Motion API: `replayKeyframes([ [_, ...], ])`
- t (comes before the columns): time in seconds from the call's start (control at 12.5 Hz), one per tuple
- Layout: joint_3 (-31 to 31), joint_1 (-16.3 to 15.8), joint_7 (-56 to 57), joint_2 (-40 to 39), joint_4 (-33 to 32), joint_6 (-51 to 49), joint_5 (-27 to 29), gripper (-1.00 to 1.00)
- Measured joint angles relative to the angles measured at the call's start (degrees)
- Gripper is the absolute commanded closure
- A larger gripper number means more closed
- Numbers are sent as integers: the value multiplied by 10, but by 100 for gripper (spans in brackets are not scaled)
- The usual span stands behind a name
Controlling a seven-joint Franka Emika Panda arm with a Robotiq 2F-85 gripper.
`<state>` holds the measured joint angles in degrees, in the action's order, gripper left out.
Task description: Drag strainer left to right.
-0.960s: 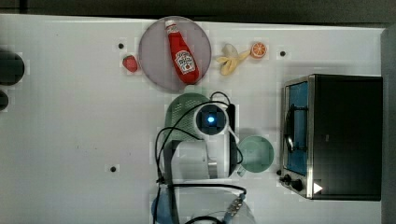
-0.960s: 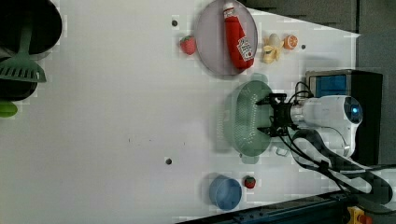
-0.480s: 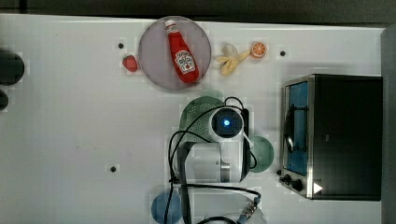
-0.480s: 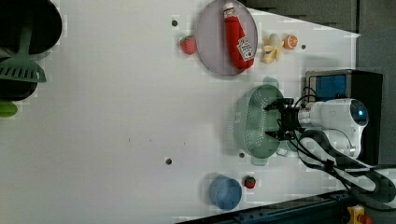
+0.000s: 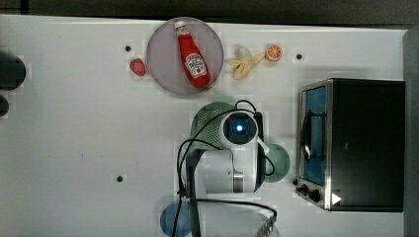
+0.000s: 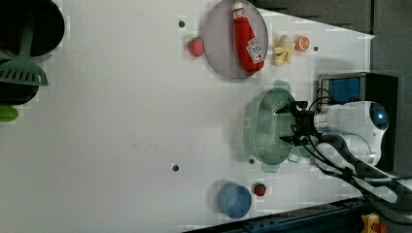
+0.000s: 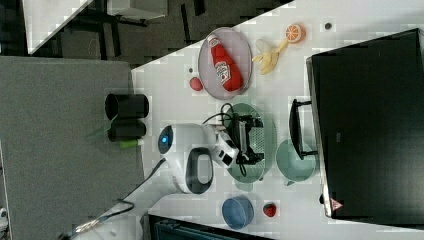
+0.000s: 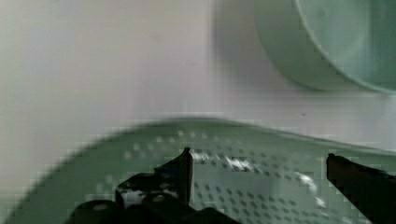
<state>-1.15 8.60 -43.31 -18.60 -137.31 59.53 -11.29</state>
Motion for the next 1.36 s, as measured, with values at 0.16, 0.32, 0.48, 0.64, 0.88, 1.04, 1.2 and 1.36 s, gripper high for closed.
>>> replayKeyframes([
  [0.16, -22, 3, 60, 68, 2, -83, -1, -100],
  [0.32, -41, 2, 108, 171, 8, -150, 18, -100],
  [0.48, -52, -9, 162, 263, 53, -267, 70, -100],
  [0.64, -58, -17, 234, 336, 109, -358, 99, -100],
  [0.88, -47, -21, 326, 428, 172, -483, 109, -100],
  [1.04, -47, -13, 344, 458, 205, -565, 113, -100],
  [1.2, -48, -4, 344, 446, 224, -620, 117, -100],
  [1.36, -35, -14, 345, 428, 212, -628, 109, -100],
])
